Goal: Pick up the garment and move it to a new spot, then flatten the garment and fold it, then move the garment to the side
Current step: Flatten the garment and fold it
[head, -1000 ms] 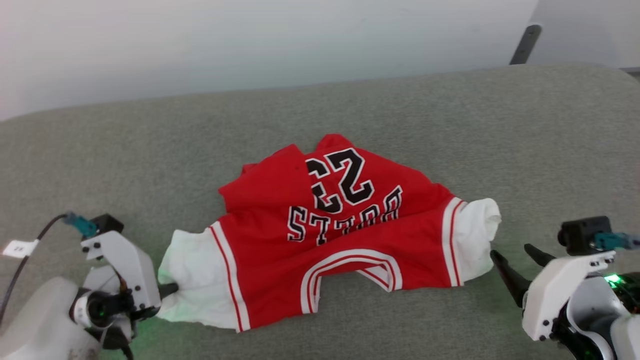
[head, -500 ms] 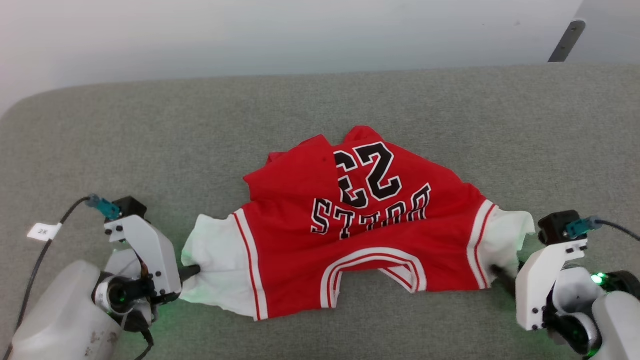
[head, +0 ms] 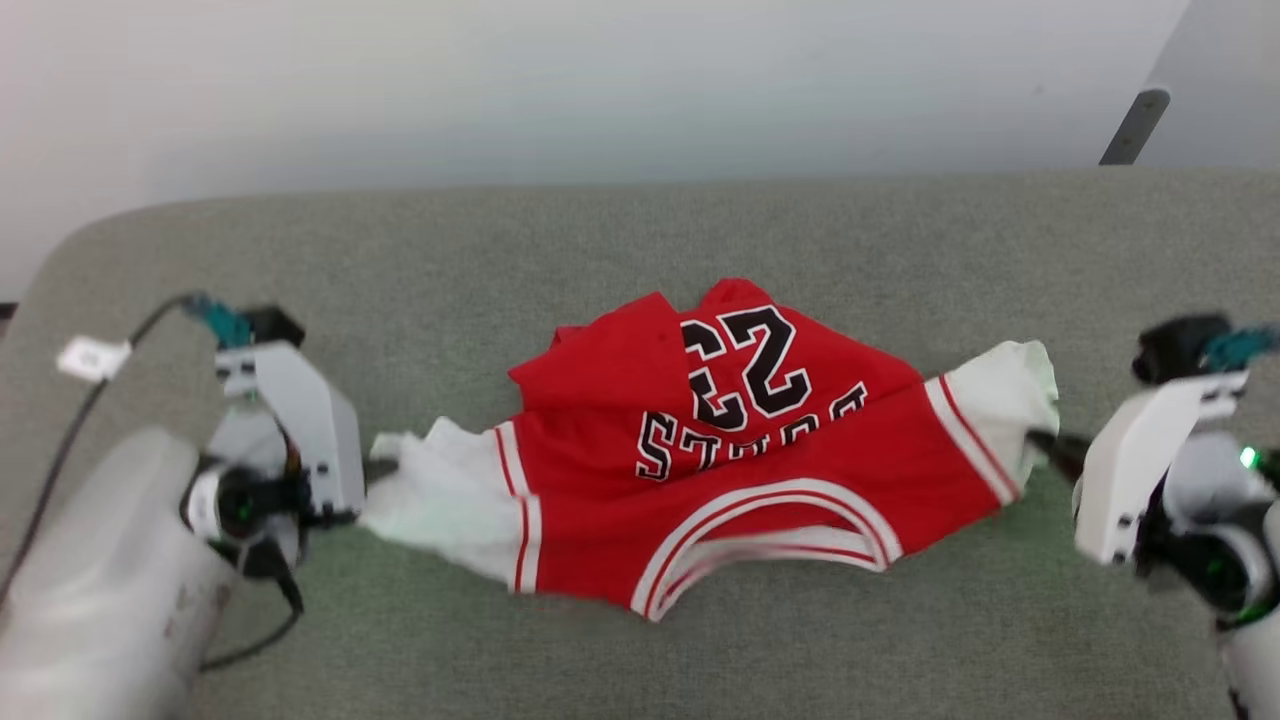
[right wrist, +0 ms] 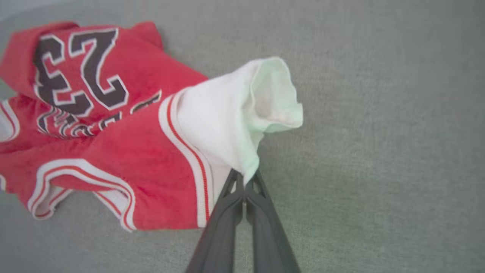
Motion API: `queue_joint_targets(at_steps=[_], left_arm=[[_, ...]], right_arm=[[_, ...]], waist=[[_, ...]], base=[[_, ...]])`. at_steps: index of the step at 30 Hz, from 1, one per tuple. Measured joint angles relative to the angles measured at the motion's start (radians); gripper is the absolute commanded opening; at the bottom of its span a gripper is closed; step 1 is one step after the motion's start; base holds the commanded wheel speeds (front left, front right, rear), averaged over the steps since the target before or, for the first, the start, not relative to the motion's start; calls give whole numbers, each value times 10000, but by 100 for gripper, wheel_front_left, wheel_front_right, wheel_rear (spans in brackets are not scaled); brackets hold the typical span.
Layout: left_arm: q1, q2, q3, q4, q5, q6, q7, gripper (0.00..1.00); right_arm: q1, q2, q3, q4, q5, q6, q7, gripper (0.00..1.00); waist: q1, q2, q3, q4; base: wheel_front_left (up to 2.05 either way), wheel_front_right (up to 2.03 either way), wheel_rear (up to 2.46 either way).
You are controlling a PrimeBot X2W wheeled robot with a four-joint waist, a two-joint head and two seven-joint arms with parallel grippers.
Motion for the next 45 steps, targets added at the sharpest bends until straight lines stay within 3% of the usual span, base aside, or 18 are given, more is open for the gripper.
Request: queue_joint_targets(at_steps=[6, 13, 30, 39, 45], left_arm=[[-1116, 257, -96, -894, 343, 316, 487, 0], [-2687, 366, -79, -1507, 876, 437, 487, 0], [-5473, 293, 15, -654, 1509, -73, 13, 0], [-6697, -276, -144, 481, 2449, -192, -1965, 0], [-8727, -865, 12, 1363, 3277, -198, -4560, 0]], right_arm=[[-1198, -15, -299, -569, 253, 0, 380, 0], [-2964, 194, -359, -562, 100, 0, 40, 0], [-5785, 460, 153, 460, 681, 0, -700, 0], [-7828, 512, 1068, 2284, 77, 0, -2197, 0], [-10299, 339, 1753, 3956, -1613, 2, -5407, 0]], waist=[[0, 0, -450, 31], [0, 0, -971, 83], [0, 0, -1385, 218], [0, 0, -402, 218], [0, 0, 833, 235]], base=[[0, 0, 0], [0, 0, 0], [0, 0, 0], [0, 0, 0], [0, 0, 0]])
